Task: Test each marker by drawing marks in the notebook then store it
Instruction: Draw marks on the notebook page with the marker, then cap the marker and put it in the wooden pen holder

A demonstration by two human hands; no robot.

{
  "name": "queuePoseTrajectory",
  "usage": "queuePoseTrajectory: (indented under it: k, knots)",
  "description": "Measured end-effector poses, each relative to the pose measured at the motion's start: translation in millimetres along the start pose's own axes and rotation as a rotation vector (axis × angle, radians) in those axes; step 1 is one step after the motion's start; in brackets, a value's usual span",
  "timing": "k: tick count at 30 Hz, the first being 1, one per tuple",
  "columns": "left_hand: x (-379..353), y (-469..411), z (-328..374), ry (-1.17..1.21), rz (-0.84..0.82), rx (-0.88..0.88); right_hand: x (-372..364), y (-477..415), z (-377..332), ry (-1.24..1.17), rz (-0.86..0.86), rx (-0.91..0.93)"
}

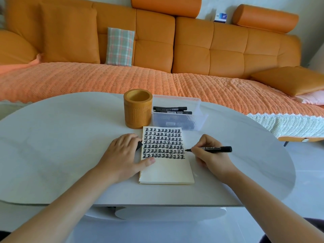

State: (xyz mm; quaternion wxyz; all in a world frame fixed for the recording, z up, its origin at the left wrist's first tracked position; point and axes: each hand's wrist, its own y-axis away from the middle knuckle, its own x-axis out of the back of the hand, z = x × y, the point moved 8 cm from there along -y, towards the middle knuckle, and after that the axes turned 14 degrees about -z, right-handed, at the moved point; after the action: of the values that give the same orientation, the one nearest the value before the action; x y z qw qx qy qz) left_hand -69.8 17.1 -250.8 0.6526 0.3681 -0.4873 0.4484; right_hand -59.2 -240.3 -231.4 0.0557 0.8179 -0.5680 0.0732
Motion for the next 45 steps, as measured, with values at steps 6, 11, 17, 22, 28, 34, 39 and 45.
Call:
queuePoseTrajectory:
  k: [6,11,17,22,28,34,39,45]
  knots:
    - [13.4,-4.5,-5.1,0.127,0.085,-0.001,-9.0,-7.1,-17.6,0.132,0.003,0.089]
    - [20.0,-2.7,-11.4,0.156,0.139,0.005,-22.8,-13.8,-37.3,0.250,-0.152,0.162]
    - [49.4,5.4,-8.5,0.326,0.260,-0.071,-38.7,-21.7,-50.8,0.038,-0.226,0.069]
    - [50.7,2.6,-4.9,0.469,0.244,-0.063,-47.4,-25.5,-60.2,0.594,-0.149,0.127]
    - [53.6,2.0,-2.1,0.460,0.255,-0.091,-55.1,-27.9,-56.6,0.822,-0.109,0.133]
    - [52.8,2.1,2.7,0.452,0.247,-0.126,-65.7,-30.2,-56.5,0.886,-0.137,0.147]
    - [48.4,2.4,13.4,0.441,0.215,-0.164,-74.8,-31.8,-55.1,0.899,-0.178,0.154]
    - [44.2,3.2,25.3,0.457,0.118,-0.169,-90.7,-25.5,-62.9,1.091,-0.238,0.320]
